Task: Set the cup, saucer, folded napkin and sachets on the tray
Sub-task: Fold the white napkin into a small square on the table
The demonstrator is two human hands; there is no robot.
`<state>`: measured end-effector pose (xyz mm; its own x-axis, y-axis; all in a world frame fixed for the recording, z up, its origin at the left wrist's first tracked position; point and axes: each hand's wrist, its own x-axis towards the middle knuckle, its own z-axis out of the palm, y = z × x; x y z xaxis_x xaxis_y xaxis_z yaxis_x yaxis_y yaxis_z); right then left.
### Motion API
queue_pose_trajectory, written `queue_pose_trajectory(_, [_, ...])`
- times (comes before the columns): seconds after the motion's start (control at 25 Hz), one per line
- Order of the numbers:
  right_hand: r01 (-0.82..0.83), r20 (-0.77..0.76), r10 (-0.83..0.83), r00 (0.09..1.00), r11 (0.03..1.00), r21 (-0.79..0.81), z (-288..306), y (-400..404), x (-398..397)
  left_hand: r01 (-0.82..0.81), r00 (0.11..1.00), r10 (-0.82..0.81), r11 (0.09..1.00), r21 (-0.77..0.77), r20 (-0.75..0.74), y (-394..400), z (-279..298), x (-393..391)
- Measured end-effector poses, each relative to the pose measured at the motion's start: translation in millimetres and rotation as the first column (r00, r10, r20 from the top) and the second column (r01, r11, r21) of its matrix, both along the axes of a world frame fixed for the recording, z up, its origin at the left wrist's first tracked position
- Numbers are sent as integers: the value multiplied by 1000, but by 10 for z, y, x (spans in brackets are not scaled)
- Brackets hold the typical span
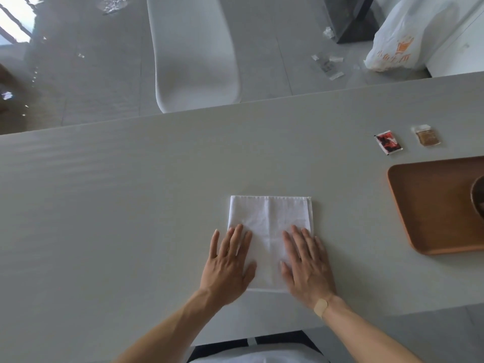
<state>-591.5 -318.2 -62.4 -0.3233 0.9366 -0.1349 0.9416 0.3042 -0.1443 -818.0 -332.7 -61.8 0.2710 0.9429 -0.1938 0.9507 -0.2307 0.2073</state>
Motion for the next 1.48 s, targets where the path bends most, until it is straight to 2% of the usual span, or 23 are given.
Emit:
queue_pose_trajectory(0.08, [-20,-50,22,999,999,38,136,216,16,30,999,-31,999,24,33,230,152,-82])
queue_pose_trajectory(0.16, [50,-121,-44,992,998,49,301,588,20,-4,991,4,1000,-3,132,586,324,-157])
queue_pose_trajectory(0.24, [103,-67,-107,992,993,-61,457,968,25,-80,980,89,995,-55,175,949,467,-208])
queue_pose_trajectory(0.32, [111,51,-102,993,965,-236,543,1256,10,-143,981,155,983,-111,115,1244,548,-222])
queue_pose_trajectory(0.4, [110,117,-74,990,936,-335,571,1373,-24,-147,988,154,962,-228,12,1433,582,-185])
queue_pose_trajectory(0.52, [124,165,-78,983,950,-287,544,1357,-84,-120,992,103,957,-264,-79,1501,533,-92])
queue_pose_trajectory(0.68, [128,211,-66,975,946,-296,589,1420,-120,-177,983,160,949,-260,-84,1542,504,-24])
queue_pose_trajectory(0.84, [101,119,-67,991,945,-310,637,1408,-93,-196,981,191,934,-299,-46,1569,576,-100])
queue_pose_trajectory(1.04, [65,-40,-77,996,969,-238,871,1394,22,-107,986,140,948,-301,88,1462,889,-271])
queue_pose_trajectory(1.16, [37,-118,-60,991,982,-185,1003,1342,109,-72,985,106,971,-229,138,1312,1054,-359])
queue_pose_trajectory(1.28, [22,-224,-56,973,988,-151,1137,1172,162,-61,985,70,996,-64,155,1084,1177,-410])
queue_pose_trajectory(1.48, [-22,-258,-3,966,995,-93,1155,700,262,28,978,-65,983,184,197,587,1241,-403])
